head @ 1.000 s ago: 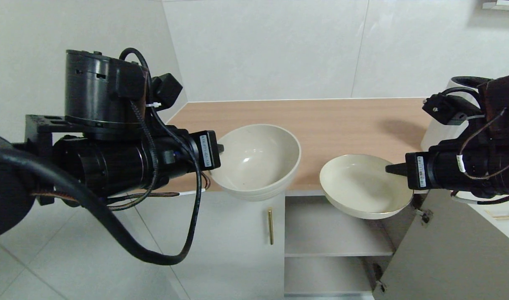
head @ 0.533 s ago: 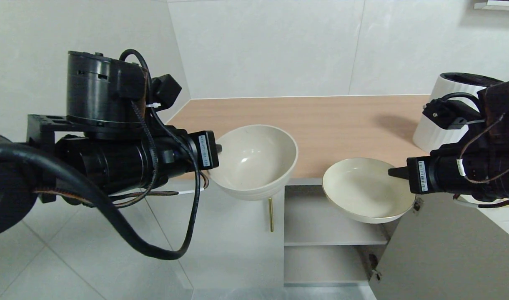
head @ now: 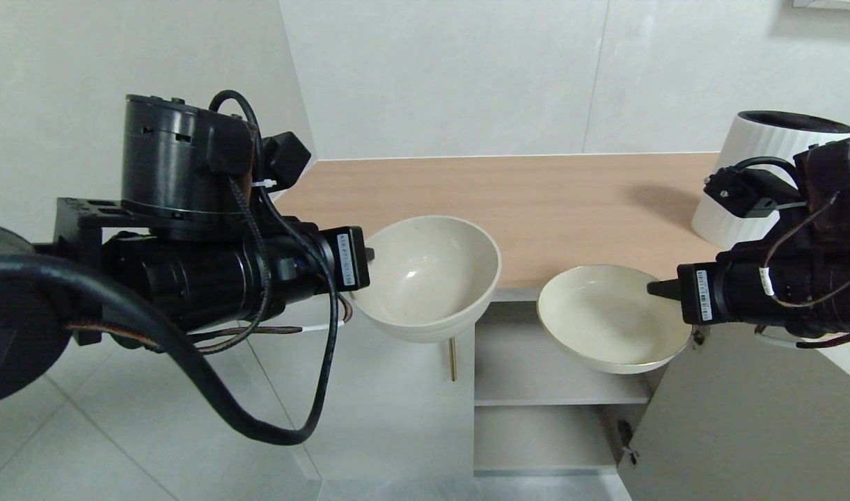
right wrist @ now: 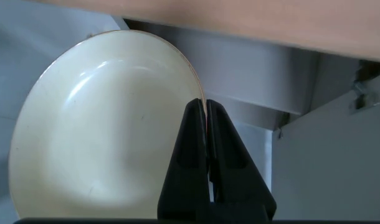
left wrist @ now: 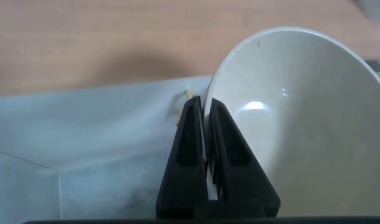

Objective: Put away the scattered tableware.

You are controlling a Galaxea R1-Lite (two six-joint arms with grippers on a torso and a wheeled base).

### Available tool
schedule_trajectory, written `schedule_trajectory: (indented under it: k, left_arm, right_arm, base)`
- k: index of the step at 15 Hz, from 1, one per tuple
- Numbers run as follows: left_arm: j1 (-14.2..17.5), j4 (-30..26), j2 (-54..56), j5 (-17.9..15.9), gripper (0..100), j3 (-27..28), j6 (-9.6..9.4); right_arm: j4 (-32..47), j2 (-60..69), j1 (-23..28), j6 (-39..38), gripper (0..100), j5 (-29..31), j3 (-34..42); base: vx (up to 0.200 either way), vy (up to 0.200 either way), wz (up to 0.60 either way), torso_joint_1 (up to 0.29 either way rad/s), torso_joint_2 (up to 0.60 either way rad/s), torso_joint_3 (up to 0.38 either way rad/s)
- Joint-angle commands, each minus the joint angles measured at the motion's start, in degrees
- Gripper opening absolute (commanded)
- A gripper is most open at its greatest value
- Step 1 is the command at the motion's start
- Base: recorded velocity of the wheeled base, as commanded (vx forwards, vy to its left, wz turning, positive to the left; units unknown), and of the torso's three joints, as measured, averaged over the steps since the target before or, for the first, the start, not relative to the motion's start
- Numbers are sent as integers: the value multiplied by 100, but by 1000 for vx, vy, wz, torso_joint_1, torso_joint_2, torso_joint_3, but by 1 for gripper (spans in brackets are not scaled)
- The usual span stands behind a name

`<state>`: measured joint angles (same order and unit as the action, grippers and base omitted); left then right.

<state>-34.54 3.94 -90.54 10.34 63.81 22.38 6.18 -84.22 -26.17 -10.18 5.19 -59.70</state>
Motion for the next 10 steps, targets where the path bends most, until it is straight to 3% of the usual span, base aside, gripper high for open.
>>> schedule_trajectory:
  k: [1,10]
  left_arm:
    - [-1,11,-25,3,0,0,3]
    - [-1,2,-34,3,0,0,3]
  right_arm:
    - [-12,-50,7,-2,0,-1,2]
    - [-100,-94,7,60,0,8,99]
  base:
    - [0,0,0,-159,432,251]
    - [0,0,0,-157,463,300]
